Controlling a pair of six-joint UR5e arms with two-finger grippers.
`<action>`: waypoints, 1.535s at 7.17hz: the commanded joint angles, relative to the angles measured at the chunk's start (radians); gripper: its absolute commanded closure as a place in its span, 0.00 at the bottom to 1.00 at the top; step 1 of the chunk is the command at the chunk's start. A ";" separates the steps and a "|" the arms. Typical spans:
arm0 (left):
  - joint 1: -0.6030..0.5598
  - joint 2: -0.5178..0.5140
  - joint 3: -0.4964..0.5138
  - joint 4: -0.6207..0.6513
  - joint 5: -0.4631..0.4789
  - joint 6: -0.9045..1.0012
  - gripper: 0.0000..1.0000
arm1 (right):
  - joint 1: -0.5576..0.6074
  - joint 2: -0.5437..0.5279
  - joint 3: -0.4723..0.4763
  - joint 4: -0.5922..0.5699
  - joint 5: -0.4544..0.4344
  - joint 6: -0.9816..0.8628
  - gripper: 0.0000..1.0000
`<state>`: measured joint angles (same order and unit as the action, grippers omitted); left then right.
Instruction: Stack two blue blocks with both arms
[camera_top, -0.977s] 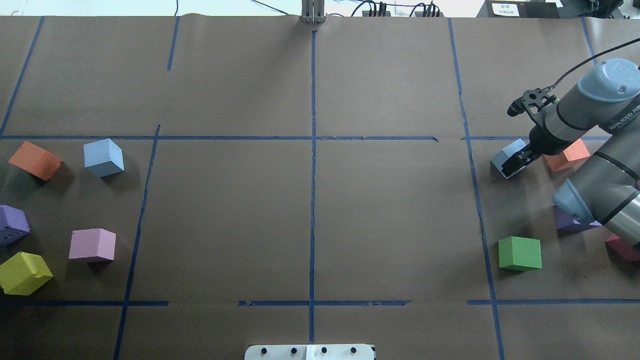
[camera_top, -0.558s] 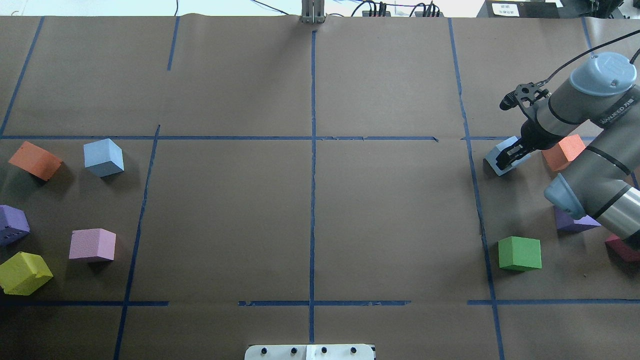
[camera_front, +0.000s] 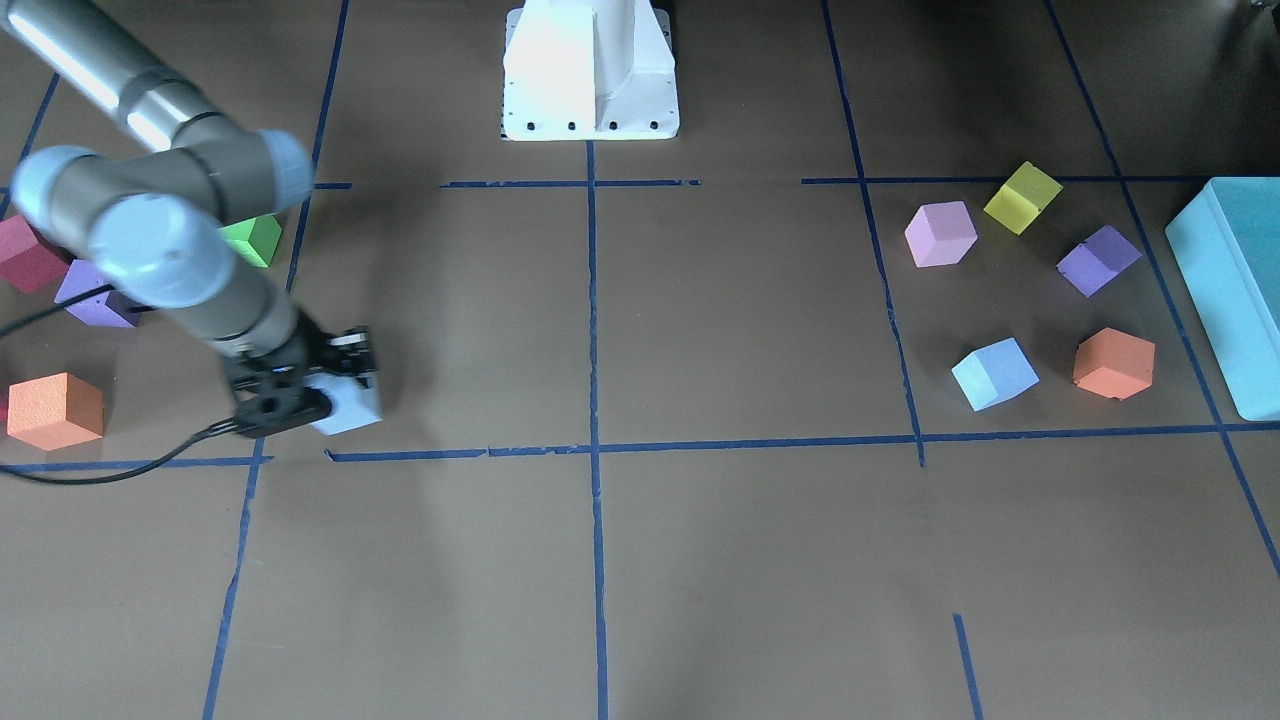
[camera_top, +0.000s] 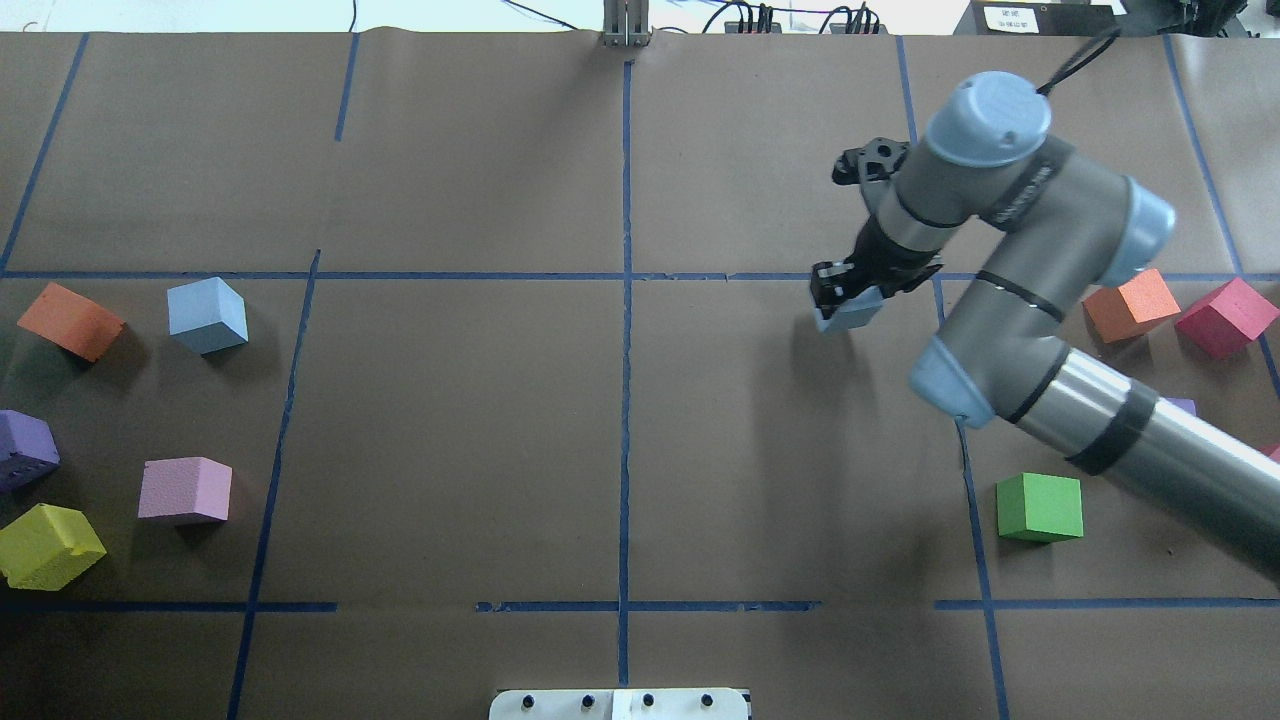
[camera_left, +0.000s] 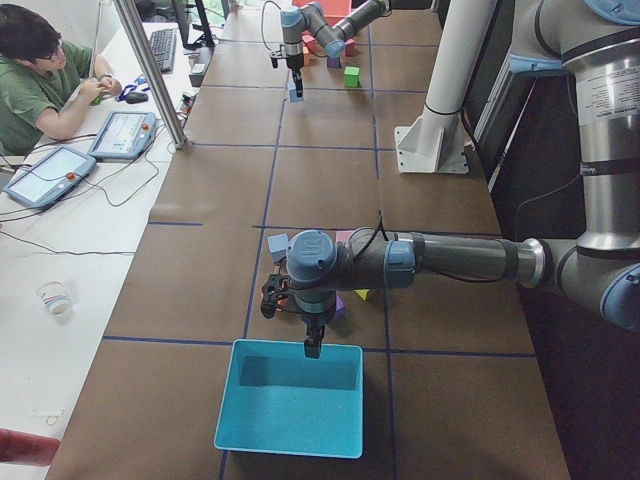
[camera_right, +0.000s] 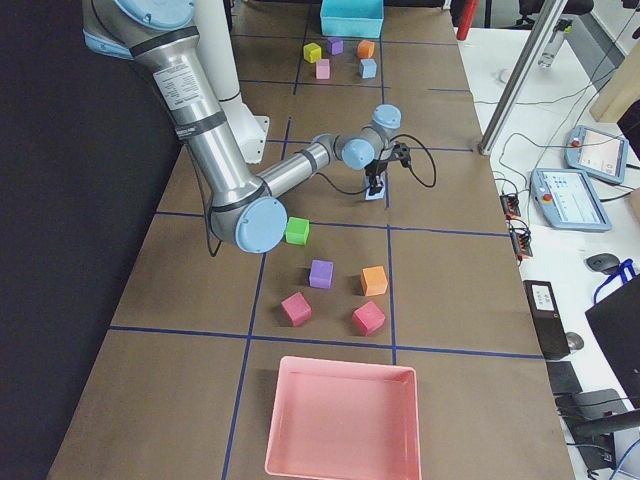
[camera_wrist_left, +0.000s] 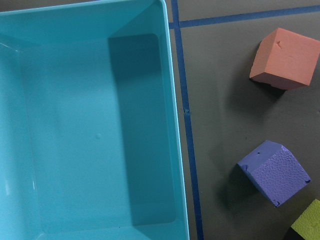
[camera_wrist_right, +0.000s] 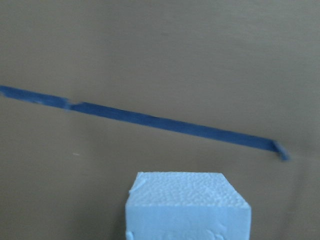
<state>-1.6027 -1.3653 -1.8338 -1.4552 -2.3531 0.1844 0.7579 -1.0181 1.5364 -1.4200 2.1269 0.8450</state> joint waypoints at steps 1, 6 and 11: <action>0.004 0.000 0.001 -0.001 0.000 0.000 0.00 | -0.142 0.262 -0.132 -0.040 -0.113 0.350 0.56; 0.004 0.000 0.005 -0.001 0.000 0.000 0.00 | -0.215 0.415 -0.309 -0.037 -0.205 0.431 0.40; 0.004 0.000 0.004 0.001 0.000 0.000 0.00 | -0.210 0.406 -0.308 -0.039 -0.211 0.393 0.00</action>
<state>-1.5984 -1.3652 -1.8300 -1.4542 -2.3532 0.1841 0.5449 -0.6144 1.2272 -1.4588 1.9149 1.2407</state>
